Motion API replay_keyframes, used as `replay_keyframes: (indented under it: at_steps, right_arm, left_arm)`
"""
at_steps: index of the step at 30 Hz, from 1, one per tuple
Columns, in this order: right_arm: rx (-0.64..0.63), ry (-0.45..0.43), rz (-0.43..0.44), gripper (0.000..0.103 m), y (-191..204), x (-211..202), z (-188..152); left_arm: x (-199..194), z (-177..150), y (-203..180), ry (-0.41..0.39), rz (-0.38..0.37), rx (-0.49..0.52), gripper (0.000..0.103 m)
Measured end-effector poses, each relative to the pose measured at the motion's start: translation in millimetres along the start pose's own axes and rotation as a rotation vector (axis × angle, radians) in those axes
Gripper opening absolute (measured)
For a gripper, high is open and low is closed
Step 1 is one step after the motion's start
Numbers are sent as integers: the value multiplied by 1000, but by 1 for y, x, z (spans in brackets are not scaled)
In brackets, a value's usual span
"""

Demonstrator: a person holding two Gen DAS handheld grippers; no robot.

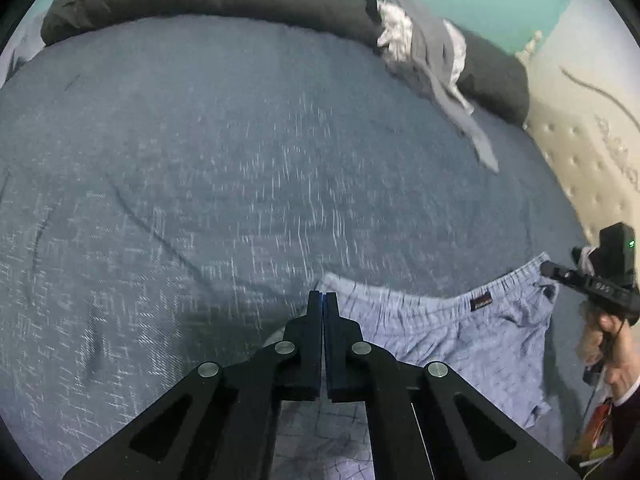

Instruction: Fold clothes

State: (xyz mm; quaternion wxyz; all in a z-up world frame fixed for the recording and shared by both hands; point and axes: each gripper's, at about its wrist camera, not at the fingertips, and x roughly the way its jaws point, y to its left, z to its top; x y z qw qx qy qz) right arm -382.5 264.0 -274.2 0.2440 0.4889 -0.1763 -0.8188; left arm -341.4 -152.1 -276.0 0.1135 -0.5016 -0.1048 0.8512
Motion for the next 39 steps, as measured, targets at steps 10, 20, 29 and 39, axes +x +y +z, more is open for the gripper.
replay_keyframes:
  at_steps: [10, 20, 29, 39]
  right_arm:
    - [14, 15, -16, 6, -16, 6, -13]
    - [-26, -15, 9, 6, 0, 10, -11]
    - [-56, -30, 0, 6, 12, 29, 16]
    - [-68, -33, -58, 7, 9, 40, 34]
  left_arm:
    - [20, -1, -23, 11, 84, 96, 45]
    - [6, 20, -22, -81, 93, 123, 8]
    - [3, 60, 2, -86, 128, 49, 7]
    - [38, 57, 17, -13, 143, 6, 8]
